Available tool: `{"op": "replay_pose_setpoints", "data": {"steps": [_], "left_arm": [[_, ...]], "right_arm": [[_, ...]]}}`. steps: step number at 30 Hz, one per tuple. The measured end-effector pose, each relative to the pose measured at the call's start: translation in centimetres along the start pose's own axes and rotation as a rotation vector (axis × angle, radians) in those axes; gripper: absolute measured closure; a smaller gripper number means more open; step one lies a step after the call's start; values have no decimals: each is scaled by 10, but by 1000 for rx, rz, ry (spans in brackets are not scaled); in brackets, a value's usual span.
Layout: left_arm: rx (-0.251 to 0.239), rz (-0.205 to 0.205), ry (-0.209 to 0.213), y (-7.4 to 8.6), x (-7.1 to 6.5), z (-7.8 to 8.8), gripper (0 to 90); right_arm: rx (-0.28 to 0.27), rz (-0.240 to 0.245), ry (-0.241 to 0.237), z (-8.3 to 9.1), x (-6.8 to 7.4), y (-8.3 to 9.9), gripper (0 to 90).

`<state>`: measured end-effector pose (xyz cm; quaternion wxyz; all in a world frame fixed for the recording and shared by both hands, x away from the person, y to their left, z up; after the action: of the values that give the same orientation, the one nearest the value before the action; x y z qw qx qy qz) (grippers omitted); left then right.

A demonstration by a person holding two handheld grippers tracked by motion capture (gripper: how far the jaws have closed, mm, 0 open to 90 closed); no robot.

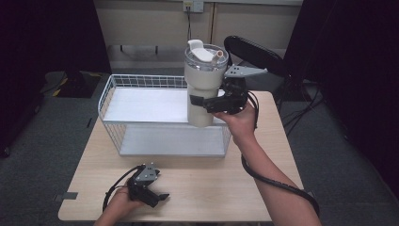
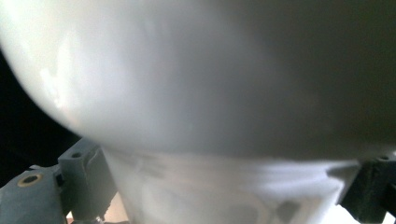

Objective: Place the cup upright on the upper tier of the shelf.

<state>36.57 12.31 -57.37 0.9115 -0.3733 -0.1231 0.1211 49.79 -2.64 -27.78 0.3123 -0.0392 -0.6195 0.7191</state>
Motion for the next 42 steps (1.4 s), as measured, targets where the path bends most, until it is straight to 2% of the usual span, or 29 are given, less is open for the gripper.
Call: {"op": "replay_pose_setpoints", "data": {"steps": [8, 17, 21, 31, 34, 42], "left_arm": [[0, -1, 0, 0, 0, 0, 54], [0, -1, 0, 0, 0, 0, 54], [0, 0, 0, 0, 0, 0, 54], [1, -1, 0, 0, 0, 0, 54], [1, -1, 0, 0, 0, 0, 54], [1, -2, 0, 0, 0, 0, 54]], "right_arm": [[1, 6, 30, -8, -7, -5, 99], [-1, -9, 47, -21, -12, -4, 99], [7, 7, 70, -28, -16, -3, 99], [-1, 11, 102, -45, -25, -7, 98], [1, 30, 120, -50, -28, -7, 98], [-6, 40, 125, -54, -29, -6, 97]]}}
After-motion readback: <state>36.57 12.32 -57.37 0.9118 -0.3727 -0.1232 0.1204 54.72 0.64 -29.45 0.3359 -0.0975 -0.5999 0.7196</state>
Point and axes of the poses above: each handheld gripper's, and its own axes: z roughly backward along the jaws, y roughly out of its underside, x roughly to its left, the point moved 10 cm from there along -z, roughly forward along the jaws, and after that the axes turned 12 degrees about -z, right-handed, at the moved point
